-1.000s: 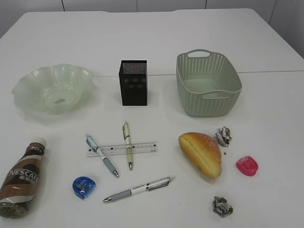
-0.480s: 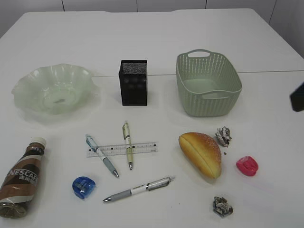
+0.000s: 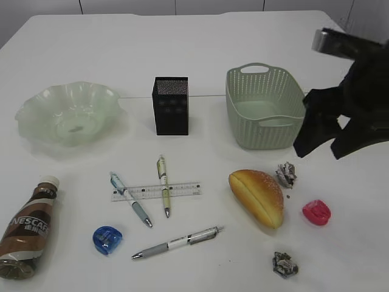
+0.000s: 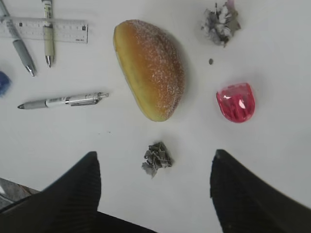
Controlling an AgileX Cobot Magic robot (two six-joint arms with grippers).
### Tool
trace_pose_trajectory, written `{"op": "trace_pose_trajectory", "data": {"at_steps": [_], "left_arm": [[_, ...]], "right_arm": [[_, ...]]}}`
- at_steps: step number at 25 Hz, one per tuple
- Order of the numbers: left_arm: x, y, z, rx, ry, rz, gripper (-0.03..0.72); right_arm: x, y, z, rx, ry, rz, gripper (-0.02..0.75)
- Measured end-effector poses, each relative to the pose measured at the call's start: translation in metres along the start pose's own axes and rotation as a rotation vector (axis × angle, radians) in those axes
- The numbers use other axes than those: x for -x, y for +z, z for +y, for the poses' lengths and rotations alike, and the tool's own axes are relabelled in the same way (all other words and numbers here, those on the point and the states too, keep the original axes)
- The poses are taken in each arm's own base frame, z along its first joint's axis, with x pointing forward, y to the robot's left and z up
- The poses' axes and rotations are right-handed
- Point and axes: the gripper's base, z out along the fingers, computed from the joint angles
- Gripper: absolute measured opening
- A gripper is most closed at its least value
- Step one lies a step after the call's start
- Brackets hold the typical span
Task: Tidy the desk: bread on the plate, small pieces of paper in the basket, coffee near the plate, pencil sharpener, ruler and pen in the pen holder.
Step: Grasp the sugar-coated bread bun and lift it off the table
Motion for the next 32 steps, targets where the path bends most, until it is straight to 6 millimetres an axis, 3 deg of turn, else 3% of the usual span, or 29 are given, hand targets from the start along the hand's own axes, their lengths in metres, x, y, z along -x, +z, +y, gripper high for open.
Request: {"op": "trace_pose_trajectory", "data": {"at_steps": [5, 13, 23, 32], "left_arm": [[0.000, 0.000, 0.000, 0.000, -0.002, 0.000, 0.445], [0.000, 0.000, 0.000, 0.000, -0.003, 0.000, 0.445], [0.000, 0.000, 0.000, 0.002, -0.004, 0.000, 0.445], [0.000, 0.000, 0.000, 0.002, -0.004, 0.000, 0.445]], "right_arm": [[0.017, 0.035, 0.004, 0.023, -0.077, 0.050, 0.516], [0.041, 0.071, 0.043, -0.040, -0.246, 0.094, 0.516], [0.044, 0.110, 0.028, -0.143, -0.181, 0.199, 0.516], [0.043, 0.129, 0.022, -0.150, -0.157, 0.247, 0.543]]}}
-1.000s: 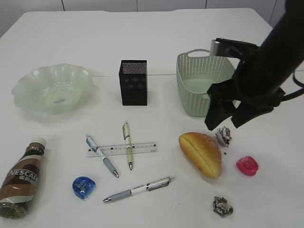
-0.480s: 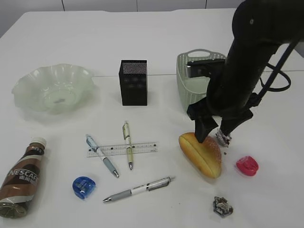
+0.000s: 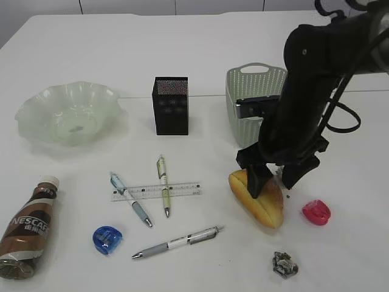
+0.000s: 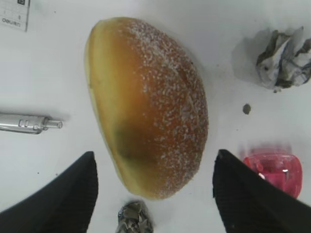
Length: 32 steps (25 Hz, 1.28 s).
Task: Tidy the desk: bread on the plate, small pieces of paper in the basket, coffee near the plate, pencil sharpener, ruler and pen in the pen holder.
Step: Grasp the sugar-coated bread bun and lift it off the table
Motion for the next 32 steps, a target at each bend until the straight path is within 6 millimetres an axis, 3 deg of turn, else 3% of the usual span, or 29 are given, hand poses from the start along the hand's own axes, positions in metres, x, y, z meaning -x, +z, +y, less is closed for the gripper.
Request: {"op": "trace_pose_trajectory", "data": {"at_steps": [6, 16, 23, 32], "left_arm": [[0.000, 0.000, 0.000, 0.000, 0.000, 0.000, 0.445], [0.000, 0.000, 0.000, 0.000, 0.000, 0.000, 0.445], [0.000, -0.001, 0.000, 0.002, 0.001, -0.002, 0.445], [0.000, -0.001, 0.000, 0.002, 0.001, -0.002, 0.445]], "right_arm": [[0.002, 0.016, -0.002, 0.000, 0.009, 0.043, 0.588], [0.005, 0.034, 0.013, -0.015, -0.036, 0.057, 0.589], [0.006, 0.054, 0.012, -0.025, -0.017, 0.099, 0.589], [0.010, 0.053, 0.012, -0.027, -0.016, 0.064, 0.487]]}}
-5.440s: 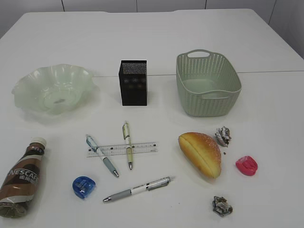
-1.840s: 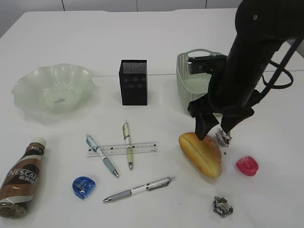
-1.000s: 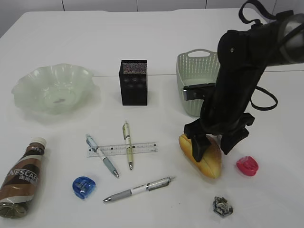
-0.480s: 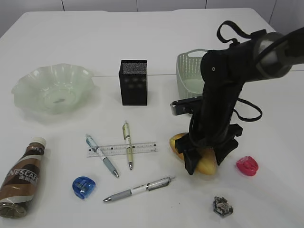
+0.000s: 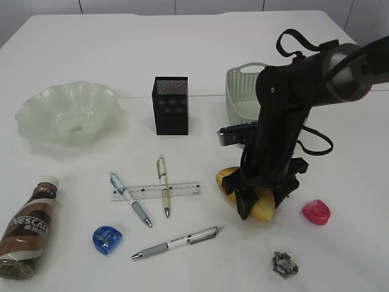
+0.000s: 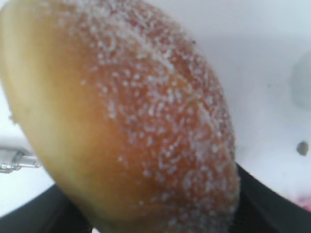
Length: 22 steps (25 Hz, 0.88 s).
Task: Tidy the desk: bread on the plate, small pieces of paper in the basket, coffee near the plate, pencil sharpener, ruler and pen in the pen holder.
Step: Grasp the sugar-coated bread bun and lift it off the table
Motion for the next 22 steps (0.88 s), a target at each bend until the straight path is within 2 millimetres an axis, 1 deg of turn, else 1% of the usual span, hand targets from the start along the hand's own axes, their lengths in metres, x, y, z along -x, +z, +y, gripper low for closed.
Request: {"op": "trace_pose_trajectory", "data": {"at_steps": [2, 4, 7, 9, 10, 14, 19, 21, 22], "left_arm": [[0.0000, 0.0000, 0.0000, 0.000, 0.000, 0.000, 0.445], [0.0000, 0.0000, 0.0000, 0.000, 0.000, 0.000, 0.445], [0.0000, 0.0000, 0.0000, 0.000, 0.000, 0.000, 0.438], [0.0000, 0.0000, 0.0000, 0.000, 0.000, 0.000, 0.435], [0.0000, 0.0000, 0.0000, 0.000, 0.000, 0.000, 0.434], [0.0000, 0.0000, 0.0000, 0.000, 0.000, 0.000, 0.428], [0.0000, 0.0000, -0.0004, -0.005, -0.015, 0.000, 0.382], [-0.0001, 0.0000, -0.0017, -0.018, -0.021, 0.002, 0.376], [-0.0002, 0.0000, -0.0025, -0.027, -0.024, 0.003, 0.375]], "right_arm": [[0.0007, 0.0000, 0.0000, 0.000, 0.000, -0.008, 0.475], [0.0008, 0.0000, -0.0001, -0.002, -0.001, -0.008, 0.439], [0.0008, 0.0000, -0.0001, -0.002, -0.001, -0.008, 0.310], [0.0011, -0.0004, -0.0001, -0.002, -0.001, -0.010, 0.246], [0.0011, -0.0004, -0.0001, -0.002, -0.001, -0.010, 0.226], [0.0009, -0.0004, -0.0001, -0.001, -0.001, -0.008, 0.205], [-0.0019, -0.0009, 0.0001, 0.000, -0.018, 0.026, 0.196], [-0.0037, -0.0046, 0.0006, 0.002, -0.040, 0.035, 0.196], [-0.0041, -0.0098, 0.0016, 0.007, -0.048, 0.021, 0.195]]}}
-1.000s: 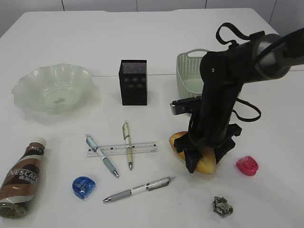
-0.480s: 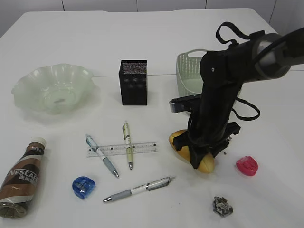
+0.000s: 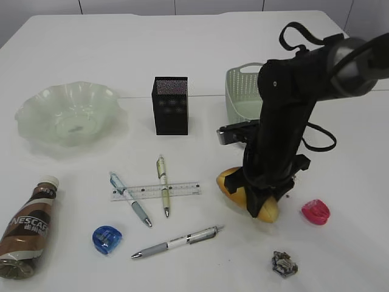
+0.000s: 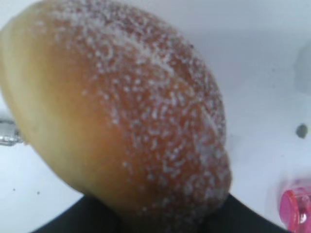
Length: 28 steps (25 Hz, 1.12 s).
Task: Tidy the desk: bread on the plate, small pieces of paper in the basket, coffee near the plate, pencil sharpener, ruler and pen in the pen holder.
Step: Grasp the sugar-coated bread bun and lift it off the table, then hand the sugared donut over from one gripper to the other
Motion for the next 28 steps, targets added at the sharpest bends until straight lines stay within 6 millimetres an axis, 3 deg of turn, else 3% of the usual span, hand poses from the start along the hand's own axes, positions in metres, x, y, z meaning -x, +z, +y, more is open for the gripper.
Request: {"op": "trace_pose_trajectory", "data": {"at_steps": [7, 13, 20, 28], "left_arm": [[0.000, 0.000, -0.004, -0.043, -0.016, -0.002, 0.372], [0.006, -0.001, -0.011, -0.118, -0.043, -0.064, 0.372], [0.022, 0.005, -0.023, -0.251, -0.040, -0.137, 0.419], [0.058, 0.045, -0.053, -0.590, -0.008, -0.100, 0.513]], "right_arm": [[-0.011, -0.063, 0.015, 0.070, -0.074, -0.173, 0.194], [-0.046, -0.114, 0.030, 0.152, -0.163, -0.374, 0.193], [-0.095, -0.151, 0.047, 0.264, -0.236, -0.561, 0.193], [-0.113, -0.175, 0.057, 0.358, -0.249, -0.633, 0.193]]}}
